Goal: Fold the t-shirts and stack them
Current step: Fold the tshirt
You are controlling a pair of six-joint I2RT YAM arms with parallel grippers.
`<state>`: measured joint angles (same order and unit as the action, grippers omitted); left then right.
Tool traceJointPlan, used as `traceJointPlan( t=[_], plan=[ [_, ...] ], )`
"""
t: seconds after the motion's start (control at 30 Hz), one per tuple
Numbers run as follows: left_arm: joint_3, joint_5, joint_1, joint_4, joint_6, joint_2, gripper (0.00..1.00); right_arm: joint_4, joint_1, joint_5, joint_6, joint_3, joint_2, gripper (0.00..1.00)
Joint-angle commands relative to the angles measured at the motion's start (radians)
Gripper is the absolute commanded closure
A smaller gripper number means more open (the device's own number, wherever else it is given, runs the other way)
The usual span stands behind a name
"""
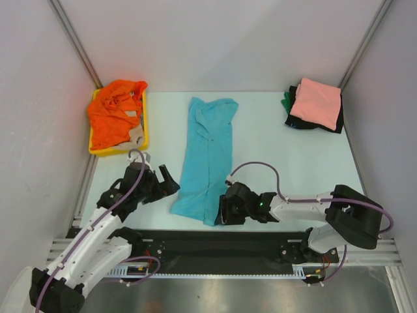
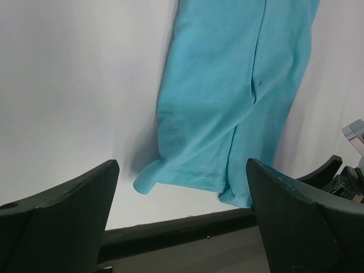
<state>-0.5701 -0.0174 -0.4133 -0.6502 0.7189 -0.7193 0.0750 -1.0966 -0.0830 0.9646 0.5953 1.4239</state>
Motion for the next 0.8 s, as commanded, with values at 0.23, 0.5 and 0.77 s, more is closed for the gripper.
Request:
traceJointPlan(
  t=[0.23,0.5,0.77],
  plan=[
    [0.027,0.014,-0.028,0.07,0.024,-0.037,0.0,0.002,0.003,0.006,-0.021,-0.02,0.03,0.82],
    [0.032,0.039,-0.047,0.078,0.024,-0.042,0.0,0.161,0.038,0.08,-0.041,-0.049,-0.083,1.0],
    [0.099,0.053,-0.148,0.121,0.077,-0.077,0.0,0.197,0.069,0.092,-0.038,-0.143,-0.209,1.0]
  ],
)
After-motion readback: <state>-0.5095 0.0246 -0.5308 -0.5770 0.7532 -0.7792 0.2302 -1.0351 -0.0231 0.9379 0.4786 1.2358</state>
